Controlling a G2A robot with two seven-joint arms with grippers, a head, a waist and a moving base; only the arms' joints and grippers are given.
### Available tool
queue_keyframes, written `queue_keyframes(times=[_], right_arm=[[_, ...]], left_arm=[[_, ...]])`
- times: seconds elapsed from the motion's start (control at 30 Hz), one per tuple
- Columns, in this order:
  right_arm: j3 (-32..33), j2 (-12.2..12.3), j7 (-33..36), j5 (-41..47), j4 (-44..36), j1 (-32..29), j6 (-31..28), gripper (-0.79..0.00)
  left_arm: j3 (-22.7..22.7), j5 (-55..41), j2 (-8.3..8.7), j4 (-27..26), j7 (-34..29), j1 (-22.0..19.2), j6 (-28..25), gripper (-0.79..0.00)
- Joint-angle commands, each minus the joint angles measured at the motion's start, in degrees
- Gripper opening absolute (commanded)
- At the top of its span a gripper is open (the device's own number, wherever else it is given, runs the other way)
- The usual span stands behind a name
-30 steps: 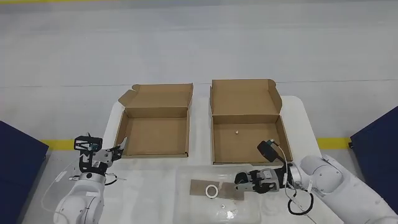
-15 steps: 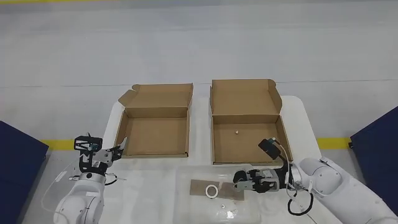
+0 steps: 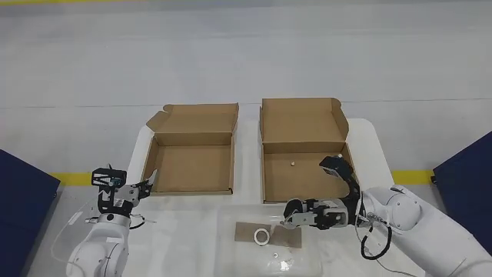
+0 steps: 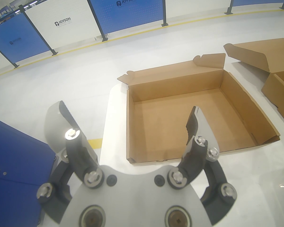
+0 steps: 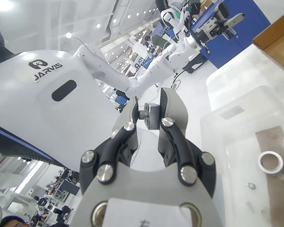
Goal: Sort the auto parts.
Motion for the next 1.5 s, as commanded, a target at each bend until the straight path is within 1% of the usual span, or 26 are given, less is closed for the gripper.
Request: queue_keyframes(times=[0.0,0.07,0.47,0.57,0.67,0.73,0.93,1.1,1.23,1.47], right_arm=[[-0.5,0.18,0.42,1.7,-0.88,0.82,0.42,-0.785],[-0.8,0.28,0.75,2.73,-1.21,1.32,0.75,-0.785],[-0.8,0.28,0.75,2.73,-1.21,1.32,0.75,-0.785],[-0.26,0.03,-0.64,3.73,-2.57,1.11,1.43,-0.785],[0.46,-0.19,0.9,8.29,-3.91,0.94,0.92,-0.785],[1.06,-0.3,1.75,11.77,-5.59,1.11,1.77,-0.785],[3.59,-0.71,5.64,20.98,-9.39,1.56,5.65,-0.785],[5.96,-1.46,8.79,26.31,-10.15,1.95,8.8,-0.785],[7.29,-2.17,10.5,28.95,-10.04,2.34,10.53,-0.785],[7.29,-2.17,10.5,28.95,-10.04,2.34,10.53,-0.785]], left_arm=[[0.0,0.0,0.0,0.0,0.0,0.0,0.0,0.0],[0.0,0.0,0.0,0.0,0.0,0.0,0.0,0.0],[0.0,0.0,0.0,0.0,0.0,0.0,0.0,0.0],[0.0,0.0,0.0,0.0,0.0,0.0,0.0,0.0],[0.0,0.0,0.0,0.0,0.0,0.0,0.0,0.0],[0.0,0.0,0.0,0.0,0.0,0.0,0.0,0.0],[0.0,0.0,0.0,0.0,0.0,0.0,0.0,0.0],[0.0,0.0,0.0,0.0,0.0,0.0,0.0,0.0],[0.0,0.0,0.0,0.0,0.0,0.0,0.0,0.0],[0.0,0.0,0.0,0.0,0.0,0.0,0.0,0.0]])
